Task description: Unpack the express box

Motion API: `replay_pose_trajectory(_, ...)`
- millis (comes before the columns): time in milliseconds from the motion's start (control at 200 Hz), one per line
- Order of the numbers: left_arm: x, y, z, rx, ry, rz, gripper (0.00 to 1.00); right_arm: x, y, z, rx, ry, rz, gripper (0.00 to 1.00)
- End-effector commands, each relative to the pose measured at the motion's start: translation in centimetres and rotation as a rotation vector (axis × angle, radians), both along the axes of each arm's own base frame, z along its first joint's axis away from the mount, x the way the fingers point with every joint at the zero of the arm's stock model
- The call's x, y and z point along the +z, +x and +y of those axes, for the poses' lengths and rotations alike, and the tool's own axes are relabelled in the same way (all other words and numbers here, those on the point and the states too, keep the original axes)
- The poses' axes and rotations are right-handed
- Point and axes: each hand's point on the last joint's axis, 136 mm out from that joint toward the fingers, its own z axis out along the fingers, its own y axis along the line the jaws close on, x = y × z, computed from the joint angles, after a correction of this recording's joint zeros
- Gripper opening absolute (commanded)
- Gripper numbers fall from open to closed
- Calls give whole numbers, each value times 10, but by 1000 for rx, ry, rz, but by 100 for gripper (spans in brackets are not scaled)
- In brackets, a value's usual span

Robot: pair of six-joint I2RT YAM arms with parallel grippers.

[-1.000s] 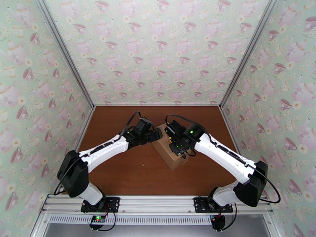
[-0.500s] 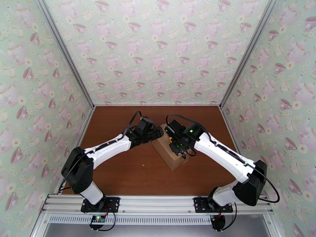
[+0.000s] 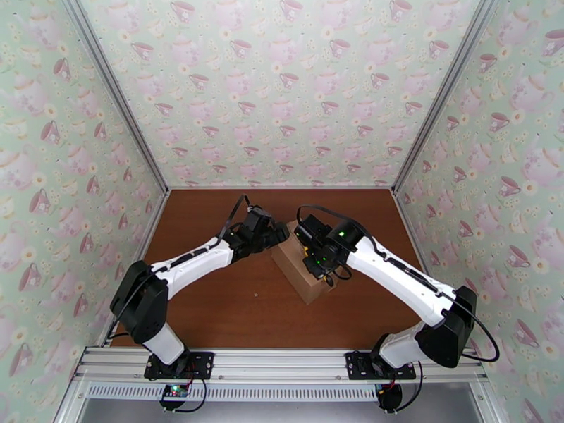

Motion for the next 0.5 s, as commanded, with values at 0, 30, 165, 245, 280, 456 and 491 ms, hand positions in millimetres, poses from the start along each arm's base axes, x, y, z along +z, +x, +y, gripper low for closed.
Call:
replay_pose_trajectory(0,-12,11,13,38,66,6,92,-4,-21,-13,-9,-54,92,0)
replay_pose_trajectory(30,-12,11,12,38,66,5,92,-4,-22,-14,-9,-56,93,0)
replay_pose_trajectory(165,-13,14,12,39,72,4,92,-4,-24,-17,-11,-66,99,0)
replay_pose_trajectory(245,-15,17,14,42,77,5,92,-3,-25,-19,-13,-71,97,0)
replay_pose_trajectory(280,-15,18,14,41,79,4,92,-3,-25,-20,-13,-74,97,0)
replay_pose_trajectory(456,-16,21,17,45,86,3,92,-2,-27,-23,-20,-82,104,0)
replay_pose_trajectory(491,-16,23,18,47,87,2,92,-2,-28,-23,-21,-82,103,0)
